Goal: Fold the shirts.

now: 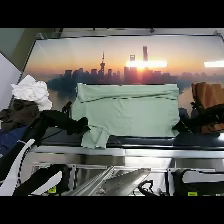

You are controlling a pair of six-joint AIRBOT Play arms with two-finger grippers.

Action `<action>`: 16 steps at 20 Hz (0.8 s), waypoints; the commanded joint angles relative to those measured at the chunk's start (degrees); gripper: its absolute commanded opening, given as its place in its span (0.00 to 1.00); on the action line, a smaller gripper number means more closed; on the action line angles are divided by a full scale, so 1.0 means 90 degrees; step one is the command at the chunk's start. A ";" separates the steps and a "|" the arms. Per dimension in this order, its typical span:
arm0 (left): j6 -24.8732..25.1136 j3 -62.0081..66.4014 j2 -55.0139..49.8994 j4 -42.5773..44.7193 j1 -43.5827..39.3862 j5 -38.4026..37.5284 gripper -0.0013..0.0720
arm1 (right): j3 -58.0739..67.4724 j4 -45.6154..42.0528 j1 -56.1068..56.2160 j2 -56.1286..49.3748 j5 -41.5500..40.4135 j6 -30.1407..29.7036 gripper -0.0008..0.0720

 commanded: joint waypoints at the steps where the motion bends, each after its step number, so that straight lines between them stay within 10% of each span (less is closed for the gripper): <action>1: -0.0563 0.0019 0.0699 0.0967 0.0034 0.0721 0.04 | 0.0053 -0.1083 -0.0017 0.0466 0.0010 0.0607 0.04; 7: -0.0427 0.0270 0.1018 0.1141 0.0726 0.0512 0.04 | 0.0243 -0.0500 -0.0078 0.0818 0.0233 0.0772 0.04; 16: -0.0121 0.4425 -0.2453 0.1090 0.0117 -0.0253 0.03 | 0.2062 0.0408 0.1195 0.0372 0.1972 0.1052 0.04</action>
